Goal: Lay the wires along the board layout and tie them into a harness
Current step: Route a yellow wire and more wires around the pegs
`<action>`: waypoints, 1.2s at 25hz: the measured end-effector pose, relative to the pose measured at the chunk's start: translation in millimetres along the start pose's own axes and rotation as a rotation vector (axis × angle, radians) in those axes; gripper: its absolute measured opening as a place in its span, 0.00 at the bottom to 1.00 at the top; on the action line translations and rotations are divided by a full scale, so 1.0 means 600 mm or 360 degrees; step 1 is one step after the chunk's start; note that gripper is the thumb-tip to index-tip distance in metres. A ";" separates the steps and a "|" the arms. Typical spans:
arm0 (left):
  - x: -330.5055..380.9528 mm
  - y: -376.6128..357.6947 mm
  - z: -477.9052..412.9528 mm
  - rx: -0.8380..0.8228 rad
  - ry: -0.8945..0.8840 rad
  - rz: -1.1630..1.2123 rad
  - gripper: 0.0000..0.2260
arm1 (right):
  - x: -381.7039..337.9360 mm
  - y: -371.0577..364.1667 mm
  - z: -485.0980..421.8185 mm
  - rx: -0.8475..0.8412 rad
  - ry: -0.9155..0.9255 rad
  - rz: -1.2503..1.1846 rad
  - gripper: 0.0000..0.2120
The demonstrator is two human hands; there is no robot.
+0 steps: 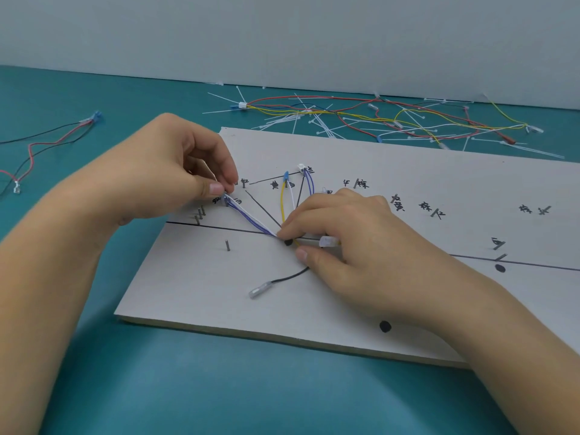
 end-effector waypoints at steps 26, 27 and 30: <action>0.107 -0.102 0.013 -0.0235 -0.0425 -0.0102 0.04 | 0.063 0.063 -0.005 0.0172 -0.0280 -0.0360 0.11; 0.108 -0.102 0.014 -0.0236 -0.0422 -0.0103 0.04 | 0.067 0.068 -0.004 0.0165 -0.0287 -0.0410 0.11; 0.110 -0.104 0.014 -0.0244 -0.0418 -0.0096 0.04 | 0.080 0.088 -0.001 0.0185 -0.0317 -0.0627 0.11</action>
Point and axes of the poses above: each hand's wrist, its own z-axis away from the middle knuckle, its own y-axis out of the back of the hand, x = y × z, the point moved 8 cm from there along -z, towards the middle knuckle, and after that the axes turned 11 degrees about -y, right-handed, at the moved point
